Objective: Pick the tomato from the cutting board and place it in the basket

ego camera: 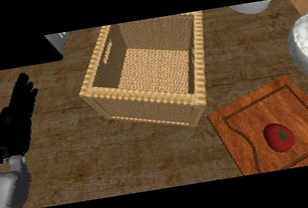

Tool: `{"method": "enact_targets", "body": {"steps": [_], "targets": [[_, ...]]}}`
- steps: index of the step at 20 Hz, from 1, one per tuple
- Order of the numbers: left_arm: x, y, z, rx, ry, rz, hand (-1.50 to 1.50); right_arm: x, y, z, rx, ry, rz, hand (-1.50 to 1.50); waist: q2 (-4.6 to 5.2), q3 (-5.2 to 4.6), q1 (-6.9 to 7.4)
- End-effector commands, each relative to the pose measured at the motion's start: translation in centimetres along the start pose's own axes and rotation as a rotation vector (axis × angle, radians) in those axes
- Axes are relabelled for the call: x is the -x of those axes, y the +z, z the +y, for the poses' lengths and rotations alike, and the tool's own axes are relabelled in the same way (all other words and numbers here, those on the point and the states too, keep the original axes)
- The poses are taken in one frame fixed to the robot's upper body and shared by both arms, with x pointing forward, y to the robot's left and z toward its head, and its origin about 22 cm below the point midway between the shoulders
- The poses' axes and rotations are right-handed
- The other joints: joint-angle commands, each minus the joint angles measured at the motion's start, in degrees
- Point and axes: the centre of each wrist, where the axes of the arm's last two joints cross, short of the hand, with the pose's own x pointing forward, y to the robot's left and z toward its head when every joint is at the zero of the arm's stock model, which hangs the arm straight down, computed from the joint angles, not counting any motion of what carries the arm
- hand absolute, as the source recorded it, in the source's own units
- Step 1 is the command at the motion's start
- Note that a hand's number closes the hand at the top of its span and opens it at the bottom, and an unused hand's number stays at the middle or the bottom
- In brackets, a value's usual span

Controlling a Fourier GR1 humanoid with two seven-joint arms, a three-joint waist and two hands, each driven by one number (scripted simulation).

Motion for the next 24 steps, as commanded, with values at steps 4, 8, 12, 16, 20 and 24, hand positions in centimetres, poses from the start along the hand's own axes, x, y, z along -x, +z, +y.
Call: {"method": "enact_targets", "body": {"steps": [4,8,12,16,20,24], "targets": [[1.1,1.6,-0.7,0.008,-0.008,-0.002,0.00,0.1,-0.3,2.5,0.067,0.007,-0.053,-1.50,-0.04,-0.01,-0.01],[-0.8,2.5,-1.1,-0.003,0.011,-0.015,0.00,1.9,-2.0,5.2,0.063,0.019,-0.041,-1.50,-0.04,0.01,0.27],[1.2,1.5,1.1,-0.009,0.002,0.003,0.00,3.2,-0.1,4.9,0.067,0.003,-0.072,-1.50,-0.02,-0.01,-0.04],[-0.6,0.5,-0.5,0.007,-0.015,0.004,0.00,1.1,-0.6,8.0,0.050,-0.016,-0.076,-1.50,-0.02,-0.01,-0.04],[-0.8,-0.4,0.1,0.008,-0.015,-0.008,0.00,0.7,-2.0,6.1,0.056,0.012,-0.058,-1.50,0.00,-0.01,0.02],[-0.2,2.7,0.8,-0.010,-0.019,0.000,0.00,1.2,0.0,6.6,0.068,0.005,-0.026,-1.50,-0.08,-0.01,0.11]]}}
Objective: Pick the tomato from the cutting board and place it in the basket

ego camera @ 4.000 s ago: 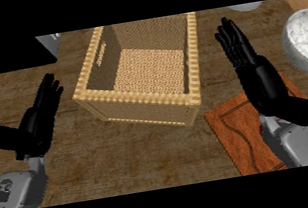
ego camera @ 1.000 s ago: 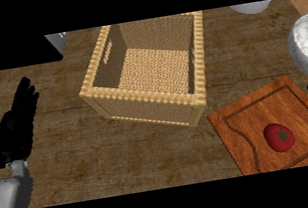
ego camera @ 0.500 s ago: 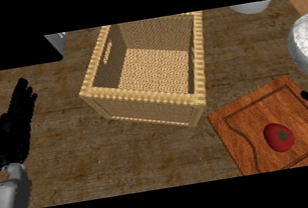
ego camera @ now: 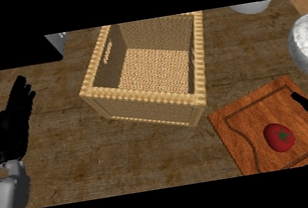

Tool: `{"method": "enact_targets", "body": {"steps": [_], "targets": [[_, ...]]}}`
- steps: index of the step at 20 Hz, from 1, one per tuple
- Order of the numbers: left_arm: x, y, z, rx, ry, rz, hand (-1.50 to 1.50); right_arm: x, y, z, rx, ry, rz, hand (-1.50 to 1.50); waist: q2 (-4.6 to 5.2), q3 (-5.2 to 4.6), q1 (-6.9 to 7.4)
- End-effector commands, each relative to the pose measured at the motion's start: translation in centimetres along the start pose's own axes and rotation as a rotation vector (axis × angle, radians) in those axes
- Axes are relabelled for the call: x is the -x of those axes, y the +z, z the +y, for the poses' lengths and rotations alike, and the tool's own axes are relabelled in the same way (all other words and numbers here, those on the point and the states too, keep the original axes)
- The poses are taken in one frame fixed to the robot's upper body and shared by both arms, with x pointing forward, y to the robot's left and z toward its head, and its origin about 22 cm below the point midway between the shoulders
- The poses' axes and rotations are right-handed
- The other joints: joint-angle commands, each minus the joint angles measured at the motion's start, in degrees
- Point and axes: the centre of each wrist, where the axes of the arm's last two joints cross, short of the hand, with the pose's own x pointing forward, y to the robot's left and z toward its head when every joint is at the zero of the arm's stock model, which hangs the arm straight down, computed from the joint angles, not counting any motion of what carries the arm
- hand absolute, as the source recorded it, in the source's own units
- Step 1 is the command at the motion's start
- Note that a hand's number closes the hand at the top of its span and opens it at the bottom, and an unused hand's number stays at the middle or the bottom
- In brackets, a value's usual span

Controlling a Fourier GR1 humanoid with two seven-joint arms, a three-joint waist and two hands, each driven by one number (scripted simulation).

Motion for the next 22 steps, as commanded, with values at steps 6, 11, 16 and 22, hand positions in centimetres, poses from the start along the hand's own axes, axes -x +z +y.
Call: {"method": "enact_targets", "body": {"steps": [6,11,16,22], "targets": [[0.0,-1.3,-1.4,-0.008,0.010,-0.010,0.00,0.7,-1.8,2.5,-0.007,0.066,0.041,-1.50,0.03,0.00,-0.04],[-0.1,-1.5,-1.0,-0.020,-0.017,-0.005,0.00,1.6,-3.3,3.8,-0.008,0.067,0.049,-1.50,0.04,0.00,0.01],[0.4,-0.7,-3.3,-0.001,-0.003,0.001,0.00,1.3,-3.1,2.7,-0.017,0.061,0.033,-1.50,0.02,0.00,-0.10],[0.8,-0.8,0.3,0.015,0.013,-0.003,0.00,2.1,-2.9,3.8,-0.055,0.085,0.072,-1.50,0.01,0.00,-0.02]]}}
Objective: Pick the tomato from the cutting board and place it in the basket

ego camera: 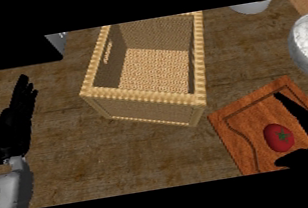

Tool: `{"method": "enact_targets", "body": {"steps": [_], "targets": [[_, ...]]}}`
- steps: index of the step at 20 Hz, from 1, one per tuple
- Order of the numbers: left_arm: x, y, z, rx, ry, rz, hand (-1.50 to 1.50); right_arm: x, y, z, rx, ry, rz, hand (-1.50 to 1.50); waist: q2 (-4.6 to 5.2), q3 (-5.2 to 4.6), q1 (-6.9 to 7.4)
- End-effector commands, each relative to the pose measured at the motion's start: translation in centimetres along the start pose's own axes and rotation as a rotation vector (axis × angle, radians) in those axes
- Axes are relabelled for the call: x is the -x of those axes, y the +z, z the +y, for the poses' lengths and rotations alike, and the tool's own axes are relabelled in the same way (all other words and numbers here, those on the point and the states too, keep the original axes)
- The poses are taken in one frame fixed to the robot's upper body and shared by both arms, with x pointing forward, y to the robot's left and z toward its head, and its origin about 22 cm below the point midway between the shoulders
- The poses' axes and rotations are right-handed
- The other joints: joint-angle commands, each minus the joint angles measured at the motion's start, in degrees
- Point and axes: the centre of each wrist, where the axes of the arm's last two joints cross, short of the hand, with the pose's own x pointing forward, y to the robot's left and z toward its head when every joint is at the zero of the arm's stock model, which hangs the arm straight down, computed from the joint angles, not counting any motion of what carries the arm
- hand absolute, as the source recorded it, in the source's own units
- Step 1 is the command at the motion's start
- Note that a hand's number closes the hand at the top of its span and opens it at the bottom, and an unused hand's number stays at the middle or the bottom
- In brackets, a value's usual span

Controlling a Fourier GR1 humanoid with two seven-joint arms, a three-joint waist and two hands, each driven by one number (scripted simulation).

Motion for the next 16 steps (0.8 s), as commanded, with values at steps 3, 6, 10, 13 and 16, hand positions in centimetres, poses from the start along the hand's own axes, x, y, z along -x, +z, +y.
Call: {"method": "enact_targets", "body": {"steps": [3,6,10,13,16], "targets": [[-0.5,-0.1,1.2,0.011,0.007,0.019,0.00,1.1,-1.3,1.6,-0.047,0.031,0.023,-1.50,0.05,0.08,0.12],[-1.4,-0.1,-0.3,-0.003,-0.008,-0.018,0.00,0.8,-2.0,1.1,-0.132,0.043,-0.028,1.50,0.05,0.09,0.15],[-1.9,-0.7,0.3,-0.004,-0.005,-0.003,0.00,2.8,-1.0,2.3,-0.172,0.119,-0.073,1.50,0.07,0.10,0.01],[-0.6,0.2,0.0,-0.001,-0.001,0.000,0.00,2.8,-0.9,3.7,-0.190,0.030,-0.073,1.50,0.11,0.10,0.07],[-0.9,0.5,-0.9,0.004,-0.004,-0.004,0.00,2.8,-0.8,3.5,-0.182,0.048,-0.092,1.50,0.04,0.10,0.13]]}}
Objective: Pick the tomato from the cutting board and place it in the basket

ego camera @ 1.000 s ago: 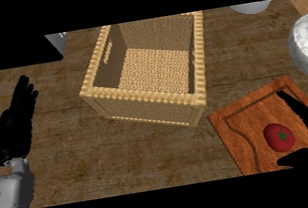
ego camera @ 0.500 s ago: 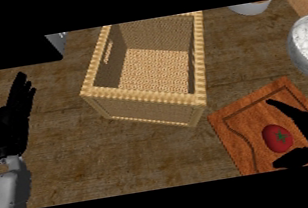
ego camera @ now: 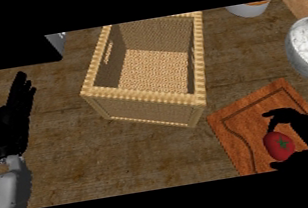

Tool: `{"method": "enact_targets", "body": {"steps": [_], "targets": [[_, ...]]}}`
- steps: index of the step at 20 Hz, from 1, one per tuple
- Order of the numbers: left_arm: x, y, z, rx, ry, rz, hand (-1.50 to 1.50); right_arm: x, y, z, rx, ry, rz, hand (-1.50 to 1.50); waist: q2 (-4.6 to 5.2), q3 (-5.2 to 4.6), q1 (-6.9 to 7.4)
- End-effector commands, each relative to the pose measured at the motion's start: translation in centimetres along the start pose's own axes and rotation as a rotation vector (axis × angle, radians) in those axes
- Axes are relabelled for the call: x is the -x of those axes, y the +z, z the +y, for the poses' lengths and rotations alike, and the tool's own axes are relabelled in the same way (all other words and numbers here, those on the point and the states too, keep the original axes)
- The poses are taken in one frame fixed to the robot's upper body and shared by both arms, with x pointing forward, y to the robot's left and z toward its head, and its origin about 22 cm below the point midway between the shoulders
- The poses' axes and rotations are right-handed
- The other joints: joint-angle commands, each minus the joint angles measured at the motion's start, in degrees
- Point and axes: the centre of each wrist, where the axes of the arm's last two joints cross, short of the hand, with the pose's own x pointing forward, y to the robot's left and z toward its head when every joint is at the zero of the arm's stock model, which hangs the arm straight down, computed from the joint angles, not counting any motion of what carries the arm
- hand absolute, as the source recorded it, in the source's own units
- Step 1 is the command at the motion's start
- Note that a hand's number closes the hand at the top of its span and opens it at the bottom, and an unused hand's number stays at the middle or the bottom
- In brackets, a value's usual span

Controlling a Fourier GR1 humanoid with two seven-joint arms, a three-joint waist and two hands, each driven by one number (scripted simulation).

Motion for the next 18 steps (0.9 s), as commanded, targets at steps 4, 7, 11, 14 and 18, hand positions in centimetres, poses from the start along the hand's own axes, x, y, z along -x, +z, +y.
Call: {"method": "enact_targets", "body": {"steps": [4,7,11,14,18], "targets": [[0.0,0.1,-1.5,0.028,0.012,-0.017,0.00,-12.1,-1.8,10.8,-0.135,-0.033,-0.205,1.50,0.88,1.21,1.98],[0.2,0.2,-1.9,0.074,0.006,-0.008,0.00,-15.3,-1.9,11.2,-0.202,0.034,-0.304,1.50,1.47,1.23,5.43],[0.0,0.0,-1.6,0.077,-0.007,-0.021,0.00,-17.3,-0.7,12.7,-0.231,0.046,-0.297,1.50,1.61,1.48,5.48],[-0.4,-0.1,-2.0,0.081,0.008,-0.024,0.00,-18.6,0.5,13.7,-0.205,-0.027,-0.314,1.50,1.43,1.85,4.76],[0.1,-0.1,-1.5,0.066,0.009,-0.007,0.00,-21.8,2.7,14.8,-0.122,-0.186,-0.415,1.50,1.15,1.85,4.12]]}}
